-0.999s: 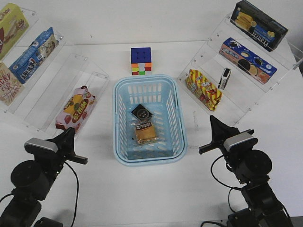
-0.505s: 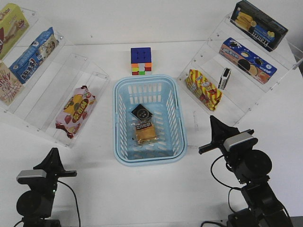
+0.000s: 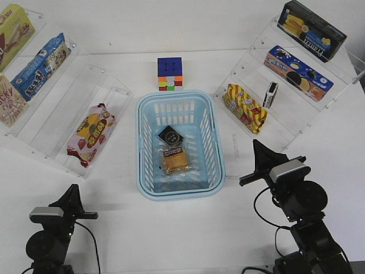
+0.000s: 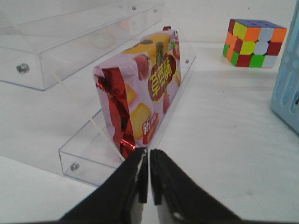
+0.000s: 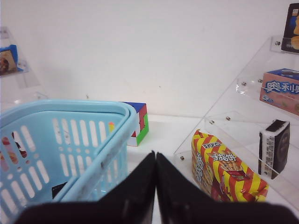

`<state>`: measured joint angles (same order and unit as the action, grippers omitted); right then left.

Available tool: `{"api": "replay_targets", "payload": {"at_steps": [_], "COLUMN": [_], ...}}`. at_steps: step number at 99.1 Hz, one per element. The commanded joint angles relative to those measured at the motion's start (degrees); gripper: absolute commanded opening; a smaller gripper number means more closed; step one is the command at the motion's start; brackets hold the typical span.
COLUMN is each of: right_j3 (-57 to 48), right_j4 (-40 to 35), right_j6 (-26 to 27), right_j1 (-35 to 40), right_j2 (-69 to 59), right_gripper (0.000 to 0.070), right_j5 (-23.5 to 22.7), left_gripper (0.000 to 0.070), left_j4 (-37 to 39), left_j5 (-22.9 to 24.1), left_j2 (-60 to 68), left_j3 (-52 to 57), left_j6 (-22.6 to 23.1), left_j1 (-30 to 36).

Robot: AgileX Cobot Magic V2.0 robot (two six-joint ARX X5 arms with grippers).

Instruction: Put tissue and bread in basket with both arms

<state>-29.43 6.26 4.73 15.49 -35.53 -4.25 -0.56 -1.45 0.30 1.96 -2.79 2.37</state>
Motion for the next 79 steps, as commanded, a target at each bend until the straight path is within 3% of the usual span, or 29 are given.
{"api": "replay_targets", "payload": {"at_steps": [1,79], "right_j3": [-0.7,-0.7], "right_j4": [0.6,0.5], "right_j6": [0.4,-1.0], "right_j1": [0.3,0.2], "right_j2": [-0.2,-0.1], "right_gripper": [0.0001,0.0000], "right_j5": [0.2,0.4], "left_gripper": [0.0001,0.0001], "left_j4": [1.0,1.0], "left_j5": [0.1,0.1], "left_j2": [-0.1,-0.1], "left_j3": [-1.2,-1.2], "left_j6": [1.0,0.9], "left_j1": [-0.1,-0.1]}}
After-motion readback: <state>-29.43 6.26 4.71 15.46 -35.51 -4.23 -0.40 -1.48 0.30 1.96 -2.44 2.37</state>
